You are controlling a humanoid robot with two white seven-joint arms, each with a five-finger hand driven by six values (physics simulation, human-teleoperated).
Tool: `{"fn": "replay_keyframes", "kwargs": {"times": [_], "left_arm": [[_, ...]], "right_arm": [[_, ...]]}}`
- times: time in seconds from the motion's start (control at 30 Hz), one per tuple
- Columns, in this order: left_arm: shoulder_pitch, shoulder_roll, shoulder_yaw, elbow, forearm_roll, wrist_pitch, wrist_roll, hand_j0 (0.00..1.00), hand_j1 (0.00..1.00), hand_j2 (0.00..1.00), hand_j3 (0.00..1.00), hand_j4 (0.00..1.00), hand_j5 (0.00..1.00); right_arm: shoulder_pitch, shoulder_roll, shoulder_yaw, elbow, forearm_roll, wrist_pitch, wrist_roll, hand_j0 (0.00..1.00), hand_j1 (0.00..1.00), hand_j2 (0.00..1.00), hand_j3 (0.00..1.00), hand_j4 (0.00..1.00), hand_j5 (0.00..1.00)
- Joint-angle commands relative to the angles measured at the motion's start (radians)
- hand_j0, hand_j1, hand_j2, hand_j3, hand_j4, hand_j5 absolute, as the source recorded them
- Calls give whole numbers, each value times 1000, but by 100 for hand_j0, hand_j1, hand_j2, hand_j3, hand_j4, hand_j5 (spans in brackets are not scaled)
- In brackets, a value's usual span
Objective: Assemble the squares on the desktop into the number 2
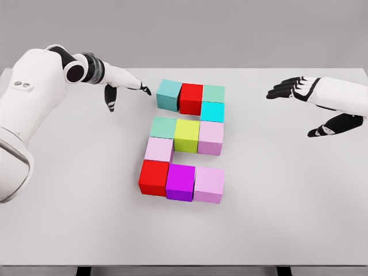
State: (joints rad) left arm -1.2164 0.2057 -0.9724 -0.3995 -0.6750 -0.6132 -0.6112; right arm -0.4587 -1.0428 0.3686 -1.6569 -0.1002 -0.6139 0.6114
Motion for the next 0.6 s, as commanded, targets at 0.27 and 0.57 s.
{"fn": "replay_keyframes", "kwargs": {"times": [0.27,0.57], "left_arm": [[0,1,4,-1,5,2,0,100,100,100,100,100,100],[-2,46,0,-44,81,2,0,100,100,100,100,100,100]], "right_arm": [[-5,10,0,3,-7,3,-1,100,100,100,100,100,100],[-8,12,0,-3,-7,3,-1,100,100,100,100,100,100]]}}
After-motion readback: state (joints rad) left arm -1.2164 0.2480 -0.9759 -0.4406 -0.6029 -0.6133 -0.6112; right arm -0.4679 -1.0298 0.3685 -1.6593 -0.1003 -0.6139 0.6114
